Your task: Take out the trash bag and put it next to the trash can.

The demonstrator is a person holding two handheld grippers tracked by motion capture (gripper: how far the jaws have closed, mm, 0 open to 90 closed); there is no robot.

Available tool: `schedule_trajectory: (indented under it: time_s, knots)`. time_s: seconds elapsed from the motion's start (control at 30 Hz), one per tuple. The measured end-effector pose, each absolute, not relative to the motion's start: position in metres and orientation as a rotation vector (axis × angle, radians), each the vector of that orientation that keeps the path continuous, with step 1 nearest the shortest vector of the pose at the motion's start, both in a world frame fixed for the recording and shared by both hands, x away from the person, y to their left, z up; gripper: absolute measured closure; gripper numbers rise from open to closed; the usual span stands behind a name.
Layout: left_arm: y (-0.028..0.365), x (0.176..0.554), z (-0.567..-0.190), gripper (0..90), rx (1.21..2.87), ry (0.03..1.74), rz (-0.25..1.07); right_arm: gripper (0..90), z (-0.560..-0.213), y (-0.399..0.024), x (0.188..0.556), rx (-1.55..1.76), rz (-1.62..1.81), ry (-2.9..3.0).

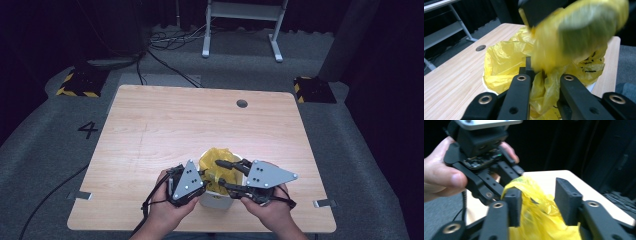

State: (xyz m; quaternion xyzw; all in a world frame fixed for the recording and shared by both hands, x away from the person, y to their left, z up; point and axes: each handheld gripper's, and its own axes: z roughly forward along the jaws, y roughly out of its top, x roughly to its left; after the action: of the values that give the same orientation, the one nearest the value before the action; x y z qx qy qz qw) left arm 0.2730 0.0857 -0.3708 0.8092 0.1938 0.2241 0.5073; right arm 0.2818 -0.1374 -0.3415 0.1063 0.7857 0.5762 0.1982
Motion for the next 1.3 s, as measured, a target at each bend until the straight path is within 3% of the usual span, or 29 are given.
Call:
schedule_trajectory:
  time_s: [0.4,0.6,0.7,0.87,1.03,1.17,1.2,1.23,1.27,1.3]
  knots:
    - [0.092,0.273,-0.356,85.3,1.864,0.479,0.592,36.9,-0.350,-0.190,0.284,0.471,1.562,2.183]
    - [0.094,0.276,-0.354,85.0,1.846,0.495,0.581,26.7,-0.366,-0.178,0.286,0.514,1.491,2.358]
    - [0.096,0.275,-0.352,84.9,1.834,0.495,0.586,17.0,-0.371,-0.169,0.291,0.552,1.459,2.387]
    - [0.107,0.273,-0.347,83.8,1.811,0.484,0.609,16.3,-0.375,-0.158,0.301,0.582,1.435,2.432]
    - [0.113,0.272,-0.344,84.0,1.793,0.490,0.619,29.1,-0.375,-0.146,0.308,0.576,1.348,2.488]
    - [0.116,0.272,-0.346,82.9,1.800,0.495,0.621,68.8,-0.376,-0.141,0.310,0.510,1.245,2.572]
    - [0.116,0.272,-0.347,80.8,1.804,0.498,0.619,76.8,-0.376,-0.141,0.310,0.499,1.240,2.580]
    - [0.117,0.273,-0.348,66.9,1.806,0.501,0.610,84.5,-0.377,-0.142,0.310,0.492,1.252,2.580]
    - [0.118,0.273,-0.350,57.1,1.806,0.507,0.607,85.9,-0.377,-0.143,0.310,0.491,1.260,2.579]
    - [0.119,0.273,-0.351,57.1,1.807,0.513,0.607,85.9,-0.377,-0.143,0.310,0.491,1.260,2.579]
